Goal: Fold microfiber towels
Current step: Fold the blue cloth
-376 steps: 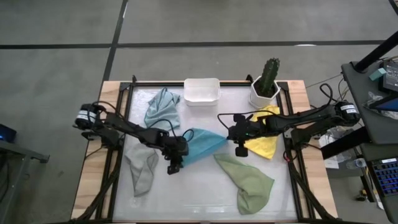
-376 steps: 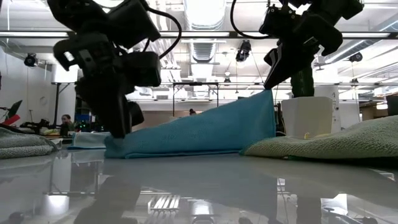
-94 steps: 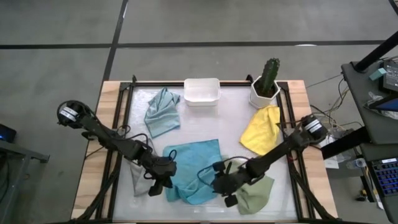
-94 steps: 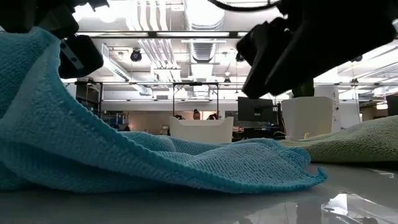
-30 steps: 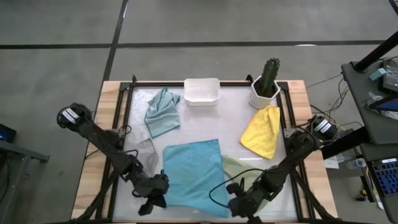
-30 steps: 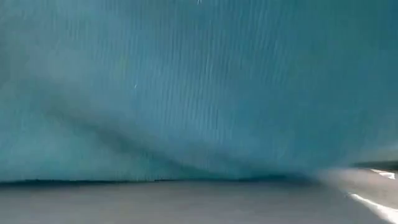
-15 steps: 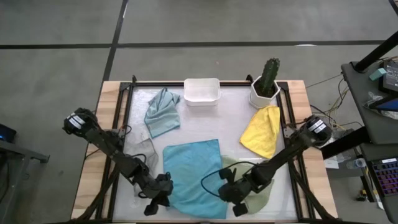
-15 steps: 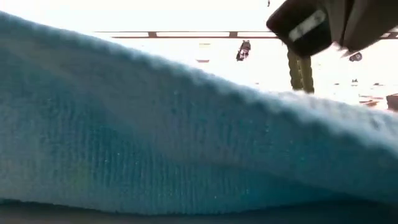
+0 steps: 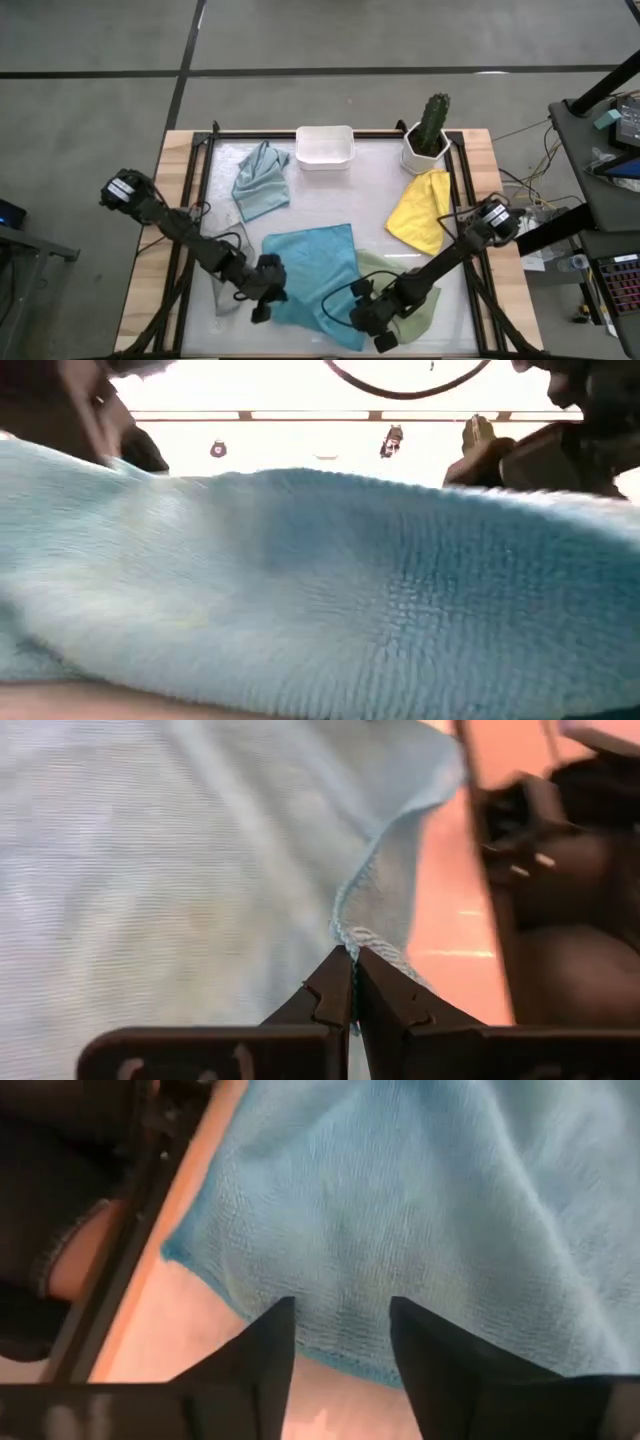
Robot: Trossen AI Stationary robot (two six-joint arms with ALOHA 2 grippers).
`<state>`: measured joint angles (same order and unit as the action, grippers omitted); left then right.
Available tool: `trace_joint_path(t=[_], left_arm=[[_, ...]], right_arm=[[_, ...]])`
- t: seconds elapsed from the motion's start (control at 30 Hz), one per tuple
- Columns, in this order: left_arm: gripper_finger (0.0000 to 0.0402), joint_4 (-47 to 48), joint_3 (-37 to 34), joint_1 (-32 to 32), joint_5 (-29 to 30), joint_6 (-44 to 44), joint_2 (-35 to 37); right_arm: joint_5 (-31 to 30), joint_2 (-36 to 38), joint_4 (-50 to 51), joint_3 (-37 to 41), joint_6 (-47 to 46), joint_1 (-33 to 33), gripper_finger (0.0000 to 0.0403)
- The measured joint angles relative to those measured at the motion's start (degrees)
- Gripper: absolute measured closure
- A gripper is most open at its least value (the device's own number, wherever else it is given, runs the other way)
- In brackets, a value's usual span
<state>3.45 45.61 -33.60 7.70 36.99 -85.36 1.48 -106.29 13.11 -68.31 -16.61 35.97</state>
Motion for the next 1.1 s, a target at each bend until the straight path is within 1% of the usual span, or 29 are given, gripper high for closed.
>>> trace_joint_path(t=[0.13,0.27,0.33,0.43,0.53,0.6,0.67,0.83,1.0,1.1], left_arm=[[0.0402,0.6,-0.1,1.5,4.3,0.5,-0.2],[0.0402,4.5,-0.1,3.8,8.8,3.5,-0.2],[0.0402,7.6,-0.1,4.8,9.4,5.7,-0.2],[0.0402,10.7,-0.1,5.6,9.5,7.5,-0.3],[0.0402,11.3,-0.2,5.9,9.5,7.6,-0.4],[0.0402,11.2,-0.2,5.9,9.5,7.6,-0.4],[0.0402,11.3,-0.2,5.9,9.5,7.6,-0.4],[0.0402,11.2,-0.2,6.0,9.5,8.1,-0.4],[0.0402,11.3,-0.3,6.8,9.6,7.5,-0.4],[0.0402,11.4,-0.6,7.6,9.8,6.3,-0.4]], right_arm=[[-0.1,-0.3,0.1,-0.1,-0.2,-0.1,0.0223],[-0.9,-0.1,0.3,-0.2,-0.2,-0.1,0.0219],[-2.4,0.1,1.2,-0.3,-0.3,-0.1,0.0221],[-4.8,1.5,6.8,-0.9,-1.9,-0.2,0.0228],[-7.2,3.9,12.4,-1.9,-5.7,-0.2,0.0234],[-8.6,5.0,13.2,-1.9,-8.0,-0.2,0.0235],[-9.7,5.5,12.3,-1.9,-9.2,0.4,0.0235],[-9.0,5.6,6.4,-1.9,-9.8,2.3,0.0235],[-13.3,4.1,0.6,-1.9,-9.8,3.8,0.0236],[-14.1,1.4,-2.3,-1.9,-9.8,3.8,0.0236]])
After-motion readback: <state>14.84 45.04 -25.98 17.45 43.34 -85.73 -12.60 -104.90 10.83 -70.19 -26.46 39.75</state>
